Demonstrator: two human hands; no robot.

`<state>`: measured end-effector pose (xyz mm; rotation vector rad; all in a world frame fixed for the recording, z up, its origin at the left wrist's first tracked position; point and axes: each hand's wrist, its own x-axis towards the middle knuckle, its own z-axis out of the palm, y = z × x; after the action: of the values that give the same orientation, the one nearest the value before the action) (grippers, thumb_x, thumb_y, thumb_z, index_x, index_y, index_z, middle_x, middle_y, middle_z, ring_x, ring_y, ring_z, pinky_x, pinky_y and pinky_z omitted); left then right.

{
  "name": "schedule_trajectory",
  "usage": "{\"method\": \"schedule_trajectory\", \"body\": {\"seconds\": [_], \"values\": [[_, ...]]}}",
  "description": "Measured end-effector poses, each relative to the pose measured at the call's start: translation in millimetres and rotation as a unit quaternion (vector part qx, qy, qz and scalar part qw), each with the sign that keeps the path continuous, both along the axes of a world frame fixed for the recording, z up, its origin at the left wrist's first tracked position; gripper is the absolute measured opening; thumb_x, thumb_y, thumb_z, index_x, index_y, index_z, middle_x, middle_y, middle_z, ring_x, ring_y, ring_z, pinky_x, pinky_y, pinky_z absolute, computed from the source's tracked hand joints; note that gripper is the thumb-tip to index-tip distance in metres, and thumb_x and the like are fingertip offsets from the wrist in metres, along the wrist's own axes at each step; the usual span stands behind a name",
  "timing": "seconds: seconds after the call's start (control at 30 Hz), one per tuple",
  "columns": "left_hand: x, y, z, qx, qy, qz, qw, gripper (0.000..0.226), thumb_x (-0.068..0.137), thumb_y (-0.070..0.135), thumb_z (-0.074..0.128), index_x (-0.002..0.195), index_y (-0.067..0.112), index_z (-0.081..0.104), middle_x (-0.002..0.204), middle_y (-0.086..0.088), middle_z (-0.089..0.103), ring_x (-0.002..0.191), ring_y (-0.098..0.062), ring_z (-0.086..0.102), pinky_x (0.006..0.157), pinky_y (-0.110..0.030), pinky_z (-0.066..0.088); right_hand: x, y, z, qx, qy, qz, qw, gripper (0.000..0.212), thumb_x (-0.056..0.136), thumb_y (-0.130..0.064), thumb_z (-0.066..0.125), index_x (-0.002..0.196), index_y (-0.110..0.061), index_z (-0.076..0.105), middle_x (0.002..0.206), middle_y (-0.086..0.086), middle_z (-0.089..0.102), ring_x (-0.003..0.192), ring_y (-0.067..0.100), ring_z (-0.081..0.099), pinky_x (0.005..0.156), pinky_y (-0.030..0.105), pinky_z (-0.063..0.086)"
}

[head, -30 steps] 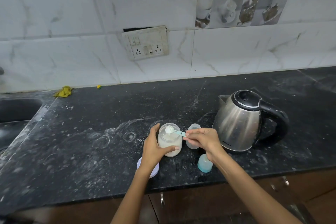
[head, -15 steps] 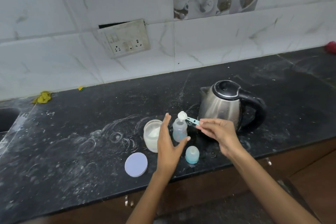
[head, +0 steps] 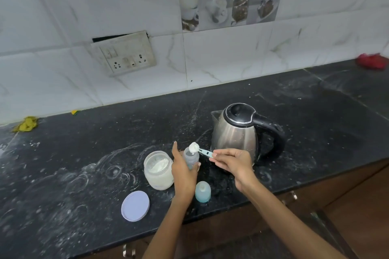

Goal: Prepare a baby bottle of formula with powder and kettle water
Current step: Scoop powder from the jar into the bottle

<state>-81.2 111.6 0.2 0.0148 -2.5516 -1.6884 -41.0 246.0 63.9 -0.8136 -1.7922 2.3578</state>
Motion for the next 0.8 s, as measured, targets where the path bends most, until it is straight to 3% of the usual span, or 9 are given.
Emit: {"method": "schedule_trajectory", "body": {"seconds": [0.33,0.57,0.7,0.8], "values": [[-3.2,-6.9,12.0,-0.007,-0.005,-0.015,1.0,0.103,0.075,0.001,0.076,0.151,0.02,0.01,0.112,0.007,0.062,0.103,-0.016,0.062,0.093,-0.038,0.052,-8.5,6.6,-0.5,0.046,-0.015,0.011,0.999,0.008,0.079,0.006,0.074,0.085,0.001,0.074,0.082,0.017,0.076,0.073,0.019,0.075,0.061,0.015,0.058],[-5.2,-9.9,18.9,-0.078,0.008,-0.05,0.996,0.103,0.074,-0.002,0.075,0.151,0.015,0.01,0.115,0.007,0.062,0.098,-0.009,0.058,0.086,-0.019,0.043,-9.8,10.9,0.6,0.171,0.012,0.048,0.984,0.008,0.079,0.004,0.075,0.086,-0.001,0.076,0.074,0.011,0.075,0.069,0.016,0.074,0.063,0.017,0.058],[-5.9,-10.9,18.7,-0.11,0.016,-0.068,0.991,0.098,0.073,-0.002,0.074,0.15,0.015,0.015,0.117,0.007,0.062,0.101,-0.013,0.059,0.085,-0.017,0.041,-12.5,10.0,-1.6,0.372,0.063,0.082,0.922,0.011,0.077,-0.002,0.077,0.08,-0.013,0.078,0.071,0.001,0.075,0.066,0.011,0.071,0.067,0.015,0.055],[-6.3,-10.5,18.1,-0.1,0.018,-0.063,0.993,0.081,0.07,0.004,0.08,0.137,0.014,0.037,0.115,0.005,0.065,0.104,-0.016,0.061,0.089,-0.027,0.047,-15.1,5.5,-3.2,0.484,0.112,0.114,0.86,0.014,0.08,-0.004,0.074,0.088,-0.014,0.079,0.08,0.0,0.076,0.07,0.011,0.07,0.074,0.027,0.059]]}}
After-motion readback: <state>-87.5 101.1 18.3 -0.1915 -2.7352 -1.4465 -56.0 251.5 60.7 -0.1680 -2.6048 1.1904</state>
